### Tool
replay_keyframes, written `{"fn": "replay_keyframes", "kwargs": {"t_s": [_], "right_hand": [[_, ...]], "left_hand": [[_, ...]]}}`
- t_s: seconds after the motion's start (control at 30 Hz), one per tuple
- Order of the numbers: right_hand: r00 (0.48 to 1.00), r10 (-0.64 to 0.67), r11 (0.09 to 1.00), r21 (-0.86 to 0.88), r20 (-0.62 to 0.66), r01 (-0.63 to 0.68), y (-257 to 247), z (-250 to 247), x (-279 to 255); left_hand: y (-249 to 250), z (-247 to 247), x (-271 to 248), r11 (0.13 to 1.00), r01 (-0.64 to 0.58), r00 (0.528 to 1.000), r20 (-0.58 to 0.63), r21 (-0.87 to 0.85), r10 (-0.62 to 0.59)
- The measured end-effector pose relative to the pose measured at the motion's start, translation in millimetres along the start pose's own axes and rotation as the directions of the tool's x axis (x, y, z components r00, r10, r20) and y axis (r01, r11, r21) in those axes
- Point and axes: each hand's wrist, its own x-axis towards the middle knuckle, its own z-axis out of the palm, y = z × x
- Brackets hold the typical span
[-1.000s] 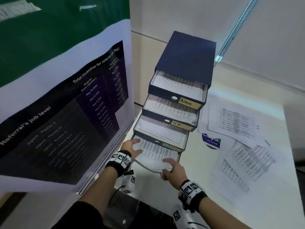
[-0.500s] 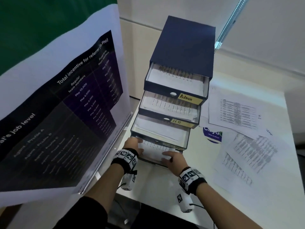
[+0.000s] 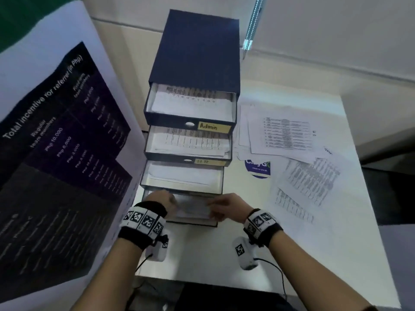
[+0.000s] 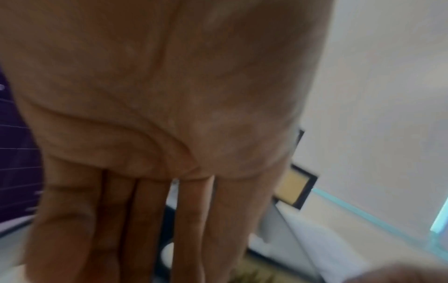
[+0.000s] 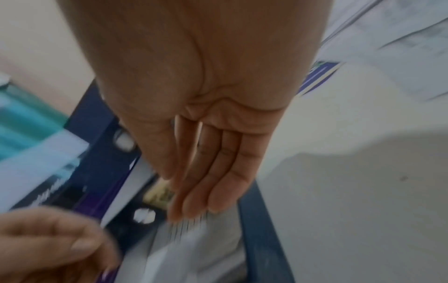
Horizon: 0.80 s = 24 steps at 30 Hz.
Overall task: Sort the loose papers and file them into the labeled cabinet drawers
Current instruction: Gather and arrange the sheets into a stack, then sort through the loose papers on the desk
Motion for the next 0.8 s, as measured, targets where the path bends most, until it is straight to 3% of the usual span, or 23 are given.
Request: {"fn": "replay_keyframes", "kwargs": {"t_s": [0.1,0.2,0.33,0.43,0.5,0.57,0.63,0.7,0.8], "right_hand": [[0.998,0.033,0.986,0.163,-0.047,-0.025,21.3,-59.9,-31.0],[0.954,0.149,0.965,0.251,-0.261,-0.082,63.7,-131.0,-54.6],[0.744,0.401,0.913,0.298,-0.534,-0.278,160.6,-233.8,-59.6],[0.543,0.570,0.820,0.381,-0.617,-0.428,214.9,-285.0,-60.5],[0.470,0.603,0.793,0.416,-0.645,-0.446,226.2,-302.4,-57.9],[0.456,0.604,0.795,0.461,-0.653,-0.393,228.5,-314.1,-53.2],[0.470,0.603,0.798,0.500,-0.644,-0.338,230.7,-323.2,-44.9],[0.504,0.580,0.813,0.485,-0.640,-0.320,229.7,-327.7,-37.8],[0.558,0.514,0.858,0.381,-0.651,-0.345,229.9,-328.4,-25.4]], "left_hand": [[59.1,-32.2,-18.9,0.942,-0.203,0.976,0.024,-0.266,0.217],[127.0,-39.4,4.6,0.745,-0.331,0.928,-0.059,-0.579,0.367],[224.6,-21.8,61.8,0.663,-0.312,0.946,-0.154,-0.681,0.287],[290.4,-0.4,106.3,0.673,-0.187,0.976,-0.060,-0.716,0.208],[319.3,15.5,133.7,0.736,-0.111,0.989,-0.003,-0.668,0.146],[337.2,32.5,156.2,0.787,-0.044,0.996,0.038,-0.615,0.086],[349.5,45.9,168.1,0.770,0.004,0.999,0.041,-0.638,0.030],[359.9,55.4,174.7,0.740,-0.001,1.000,-0.005,-0.672,-0.003],[375.8,60.5,180.7,0.776,-0.021,1.000,-0.012,-0.630,0.017]]}}
